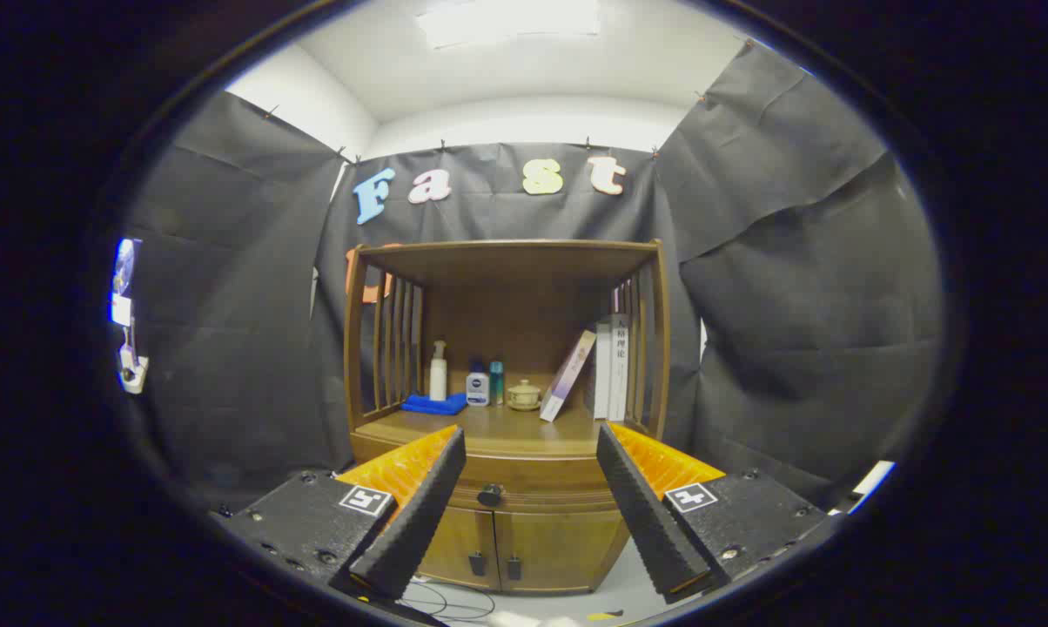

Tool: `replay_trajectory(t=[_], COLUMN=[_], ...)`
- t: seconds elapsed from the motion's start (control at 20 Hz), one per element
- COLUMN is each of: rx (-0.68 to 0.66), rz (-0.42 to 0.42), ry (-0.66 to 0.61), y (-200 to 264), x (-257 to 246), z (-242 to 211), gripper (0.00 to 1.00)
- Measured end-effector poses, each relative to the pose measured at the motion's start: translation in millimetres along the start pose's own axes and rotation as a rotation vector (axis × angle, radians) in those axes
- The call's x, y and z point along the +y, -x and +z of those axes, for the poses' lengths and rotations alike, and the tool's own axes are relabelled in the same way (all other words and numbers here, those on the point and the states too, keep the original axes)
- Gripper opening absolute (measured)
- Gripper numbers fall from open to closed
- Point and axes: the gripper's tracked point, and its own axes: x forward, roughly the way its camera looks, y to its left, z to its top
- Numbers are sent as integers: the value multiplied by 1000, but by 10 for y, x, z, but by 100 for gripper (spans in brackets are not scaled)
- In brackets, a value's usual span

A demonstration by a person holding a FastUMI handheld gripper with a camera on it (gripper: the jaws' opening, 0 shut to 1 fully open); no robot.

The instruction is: Pull open the drawer, take out the items inside it, and place them on the countertop above the cabinet.

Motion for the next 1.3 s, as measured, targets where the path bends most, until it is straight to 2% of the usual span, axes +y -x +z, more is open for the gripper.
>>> replay_trajectory(t=[0.95,1.3], rx=[-22,24], rz=[-13,0], ry=[-11,9], y=[-9,-303], x=[167,372], z=[-8,-436], gripper=[99,99])
